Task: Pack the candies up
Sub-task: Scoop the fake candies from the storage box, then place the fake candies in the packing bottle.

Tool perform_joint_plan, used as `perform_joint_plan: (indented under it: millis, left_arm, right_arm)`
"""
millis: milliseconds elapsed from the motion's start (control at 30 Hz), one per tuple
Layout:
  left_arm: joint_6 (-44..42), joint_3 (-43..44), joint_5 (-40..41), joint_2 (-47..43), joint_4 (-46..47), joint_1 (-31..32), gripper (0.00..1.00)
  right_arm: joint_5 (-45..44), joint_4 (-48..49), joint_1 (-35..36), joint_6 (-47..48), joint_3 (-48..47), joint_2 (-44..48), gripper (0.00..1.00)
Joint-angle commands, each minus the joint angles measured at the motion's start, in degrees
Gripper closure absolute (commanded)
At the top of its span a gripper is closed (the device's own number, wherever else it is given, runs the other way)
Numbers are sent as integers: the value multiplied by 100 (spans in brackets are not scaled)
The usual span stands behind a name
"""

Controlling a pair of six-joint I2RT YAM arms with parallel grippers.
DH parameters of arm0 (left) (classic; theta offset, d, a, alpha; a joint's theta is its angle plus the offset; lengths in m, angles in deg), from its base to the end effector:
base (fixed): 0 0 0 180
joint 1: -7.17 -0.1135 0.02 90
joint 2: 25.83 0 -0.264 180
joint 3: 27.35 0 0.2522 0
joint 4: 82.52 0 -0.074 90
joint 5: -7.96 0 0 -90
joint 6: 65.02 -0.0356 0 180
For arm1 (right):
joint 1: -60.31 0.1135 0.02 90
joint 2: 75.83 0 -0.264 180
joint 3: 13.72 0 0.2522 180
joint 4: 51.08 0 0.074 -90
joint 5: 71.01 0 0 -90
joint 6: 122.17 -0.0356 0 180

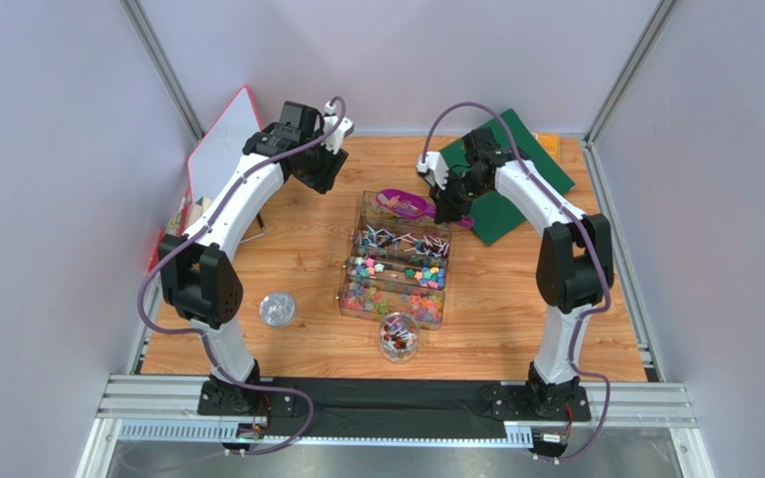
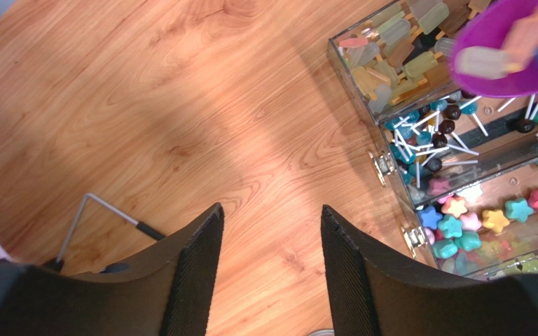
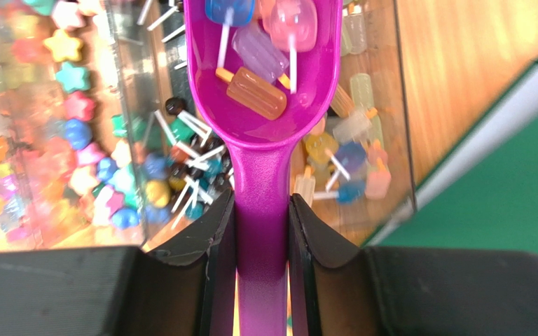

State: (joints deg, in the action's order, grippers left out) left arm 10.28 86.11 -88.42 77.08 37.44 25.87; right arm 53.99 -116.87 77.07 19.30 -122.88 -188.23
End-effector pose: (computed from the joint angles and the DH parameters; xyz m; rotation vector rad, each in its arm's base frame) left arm 0.3757 -0.1313 0.3338 0.7473 2.3168 -0.1669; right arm 0.3860 0.1376 0.2470 -1.5523 2.0263 0.6262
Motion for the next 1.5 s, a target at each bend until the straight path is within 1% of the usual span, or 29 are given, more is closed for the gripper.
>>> perform_joint_plan:
  millis: [0, 67, 100, 200, 333, 367, 400, 533, 633, 667, 800, 967, 1233, 1333, 1467]
  left_arm:
    - [-61, 339, 381, -588, -214, -24, 28]
    - [54, 270, 461, -833, -276, -15, 17]
    - [11, 182, 374, -939, -285, -24, 13]
    - [-25, -274, 260, -1326, -329, -24, 13]
    - [142, -697, 57, -1800, -408, -15, 12]
    - [195, -793, 14, -1879, -417, -15, 11]
    - [222, -1003, -91, -1959, -434, -24, 1]
    - [345, -1584, -391, -2459, -461, -24, 0]
    - [389, -1980, -602, -2740, -443, -24, 0]
    - [345, -2068, -672, -2829, -443, -24, 0]
    - [117, -2454, -971, -3154, -487, -24, 0]
    - [178, -2622, -892, -3514, -469, -103, 0]
    - [301, -2921, -1147, -3980, -373, -376, 0]
    - [283, -3018, -1138, -4033, -303, -420, 0]
    - [275, -3044, -1059, -4086, -241, -472, 0]
  right_arm:
    - [332, 36, -49, 311, 205, 1210, 100]
    - [358, -445, -41, 557, 302, 1605, 100]
    - [367, -640, -32, 636, 328, 1703, 100]
    - [332, -1334, -23, 935, 495, 2011, 100]
    - [-132, -1977, 47, 1506, 934, 2476, 100]
    - [-230, -2213, 91, 1707, 1013, 2669, 100]
    - [-318, -2328, 126, 1788, 1188, 2758, 100]
    - [-818, -2689, 337, 2008, 1637, 3276, 100]
    - [-1292, -2733, 723, 1991, 2076, 3724, 100]
    - [-1407, -2751, 985, 1947, 2147, 3934, 100]
    - [-1891, -2944, 1628, 1657, 2245, 4270, 100]
    - [-2470, -3155, 2322, 1183, 2192, 4384, 100]
    - [-3324, -3278, 3061, 769, 2315, 4165, 100]
    - [-3903, -3331, 3325, 681, 2332, 4042, 100]
    - [-4449, -3384, 3702, 541, 2403, 3963, 100]
